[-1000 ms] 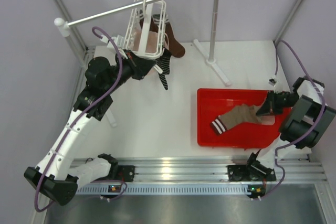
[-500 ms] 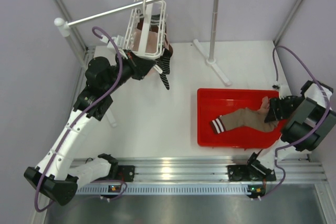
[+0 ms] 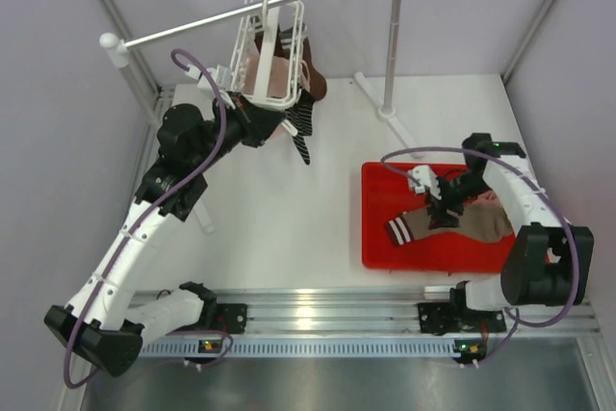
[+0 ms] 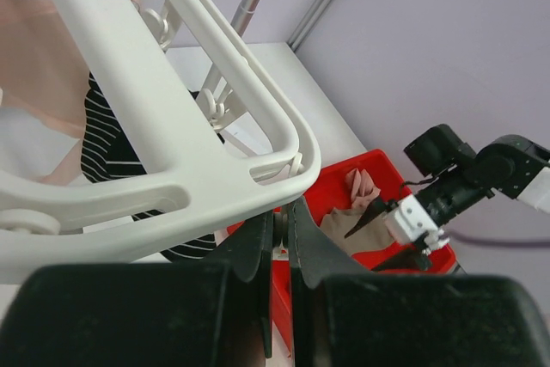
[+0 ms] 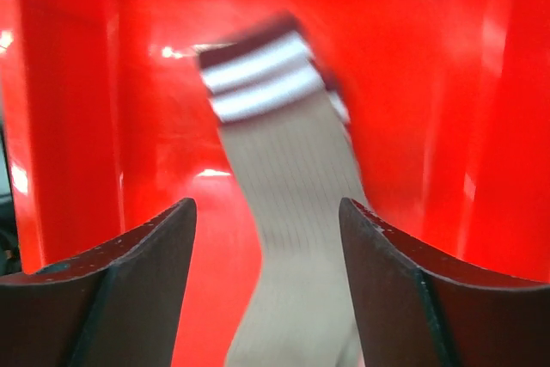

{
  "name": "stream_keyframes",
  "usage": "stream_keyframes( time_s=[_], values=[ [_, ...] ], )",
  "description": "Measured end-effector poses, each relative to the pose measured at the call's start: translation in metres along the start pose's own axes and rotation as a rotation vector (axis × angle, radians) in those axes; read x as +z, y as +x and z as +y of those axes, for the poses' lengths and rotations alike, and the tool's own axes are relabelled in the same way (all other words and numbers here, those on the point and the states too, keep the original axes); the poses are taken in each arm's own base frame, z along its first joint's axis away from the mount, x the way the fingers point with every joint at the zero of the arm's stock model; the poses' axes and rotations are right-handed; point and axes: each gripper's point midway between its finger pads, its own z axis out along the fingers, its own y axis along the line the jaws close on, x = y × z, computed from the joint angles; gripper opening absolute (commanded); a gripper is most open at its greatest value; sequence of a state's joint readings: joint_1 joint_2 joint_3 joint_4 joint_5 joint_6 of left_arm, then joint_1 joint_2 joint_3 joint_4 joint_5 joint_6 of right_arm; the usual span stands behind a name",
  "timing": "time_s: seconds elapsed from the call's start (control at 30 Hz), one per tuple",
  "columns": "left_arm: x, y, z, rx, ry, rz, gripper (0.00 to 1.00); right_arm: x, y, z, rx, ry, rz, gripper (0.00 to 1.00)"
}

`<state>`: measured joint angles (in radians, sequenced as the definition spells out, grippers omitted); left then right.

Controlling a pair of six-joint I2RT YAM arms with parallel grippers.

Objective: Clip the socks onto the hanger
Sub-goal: Pick up the sock from the bin.

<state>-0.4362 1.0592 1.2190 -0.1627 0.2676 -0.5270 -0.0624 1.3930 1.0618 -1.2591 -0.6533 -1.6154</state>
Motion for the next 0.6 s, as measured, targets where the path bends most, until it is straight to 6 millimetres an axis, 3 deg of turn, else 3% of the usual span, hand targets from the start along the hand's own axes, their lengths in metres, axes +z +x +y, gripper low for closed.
stream_keyframes(
  time_s=[0.23,0.6],
  values=[
    [0.001,0.003,0.003,0.002,-0.01,0.013,0.0,0.059,-0.013,0.022,-0.253,-0.157,0.05,0.51],
    [0.001,0.003,0.004,0.002,-0.014,0.014,0.0,0.106,-0.004,0.01,-0.383,-0.17,0.115,0.42]
  ],
)
